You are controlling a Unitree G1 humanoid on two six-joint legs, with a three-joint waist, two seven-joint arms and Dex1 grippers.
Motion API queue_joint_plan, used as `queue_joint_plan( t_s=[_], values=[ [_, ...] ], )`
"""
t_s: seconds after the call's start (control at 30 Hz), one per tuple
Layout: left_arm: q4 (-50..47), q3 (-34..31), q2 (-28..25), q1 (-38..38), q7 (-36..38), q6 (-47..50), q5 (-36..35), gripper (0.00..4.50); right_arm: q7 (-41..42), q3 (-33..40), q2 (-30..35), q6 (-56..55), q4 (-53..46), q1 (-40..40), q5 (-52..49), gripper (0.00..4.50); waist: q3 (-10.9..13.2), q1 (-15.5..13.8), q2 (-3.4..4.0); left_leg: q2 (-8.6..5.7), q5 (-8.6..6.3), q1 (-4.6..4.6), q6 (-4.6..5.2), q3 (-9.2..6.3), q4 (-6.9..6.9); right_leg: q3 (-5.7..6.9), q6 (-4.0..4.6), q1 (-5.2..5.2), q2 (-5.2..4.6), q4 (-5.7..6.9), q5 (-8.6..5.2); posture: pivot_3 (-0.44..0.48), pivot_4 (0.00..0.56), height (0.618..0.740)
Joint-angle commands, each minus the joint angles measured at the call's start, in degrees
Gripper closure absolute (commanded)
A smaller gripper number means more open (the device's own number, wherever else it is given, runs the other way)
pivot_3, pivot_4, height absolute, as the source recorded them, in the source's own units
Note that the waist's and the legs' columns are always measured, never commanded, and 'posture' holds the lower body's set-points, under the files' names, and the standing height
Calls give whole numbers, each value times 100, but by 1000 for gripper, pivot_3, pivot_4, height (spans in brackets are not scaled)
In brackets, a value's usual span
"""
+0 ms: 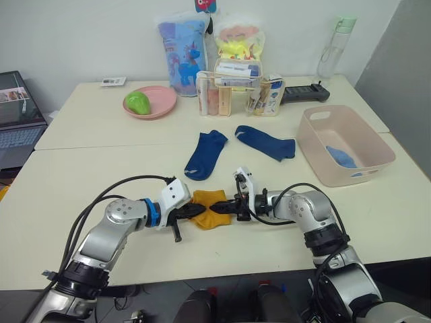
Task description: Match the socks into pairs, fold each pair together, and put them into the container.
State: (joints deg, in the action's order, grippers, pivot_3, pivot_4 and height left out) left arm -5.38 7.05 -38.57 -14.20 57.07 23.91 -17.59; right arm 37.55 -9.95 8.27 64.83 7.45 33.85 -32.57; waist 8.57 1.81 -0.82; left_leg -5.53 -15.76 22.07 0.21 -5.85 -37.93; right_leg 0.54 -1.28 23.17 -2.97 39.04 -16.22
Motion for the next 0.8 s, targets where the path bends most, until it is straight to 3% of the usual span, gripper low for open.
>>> queue_joint_plan(
  t_s=[0.03, 0.17, 0.37, 0.47, 0.6, 0.7, 0.8],
  values=[
    [-487, -556, -122, -191, 103, 410, -604, 3306, -32, 311, 162, 160, -254, -36, -136, 4500, 1, -11, 0, 0, 0, 2, 0, 1, 0, 0, 0, 0, 0, -2, 0, 0, 150, 740],
    [-857, -1070, -262, -547, 122, 1111, -1319, 2003, -181, 919, 509, 543, -982, -10, -471, 4500, 5, -39, -2, -4, 1, 41, -2, -5, -13, 5, 0, 10, -2, -4, 0, 0, 150, 740],
    [-1062, -1111, 7, -1158, -214, 1478, -1660, 46, -757, 1964, 843, 816, -1999, 45, -815, 4500, 6, -25, -1, -3, 1, 47, -2, -4, -9, 5, -1, 14, -3, -7, 0, 0, 150, 740],
    [-1139, -1013, 196, -1455, -348, 1570, -1752, 15, -917, 2321, 1050, 951, -2278, 122, -964, 4500, 7, -20, -1, -3, 1, 48, -2, -3, -8, 5, 0, 15, -3, -6, 0, 0, 150, 740],
    [-906, -699, 868, -2245, -644, 1394, -1644, 15, -1087, 2975, 2012, 409, -2185, 747, -673, 4500, 20, -64, 1, -9, 2, 60, -1, -2, -20, 6, -2, 18, -6, -6, 1, 0, 150, 740],
    [-693, -577, 1344, -2657, -897, 1138, -1470, 15, -933, 2874, 2824, -163, -1756, 1147, -243, 4500, 19, -129, -2, -14, 2, 62, -1, 3, -24, 4, -3, 16, -10, -10, 2, 0, 150, 740],
    [-535, -417, 1869, -3128, -1125, 1152, -1503, 15, -451, 2235, 3949, -1761, -932, 1420, 898, 4500, 22, -155, -6, -9, 2, 61, -1, 8, -15, 5, -3, 15, -8, -15, 1, 0, 150, 740]
  ],
)
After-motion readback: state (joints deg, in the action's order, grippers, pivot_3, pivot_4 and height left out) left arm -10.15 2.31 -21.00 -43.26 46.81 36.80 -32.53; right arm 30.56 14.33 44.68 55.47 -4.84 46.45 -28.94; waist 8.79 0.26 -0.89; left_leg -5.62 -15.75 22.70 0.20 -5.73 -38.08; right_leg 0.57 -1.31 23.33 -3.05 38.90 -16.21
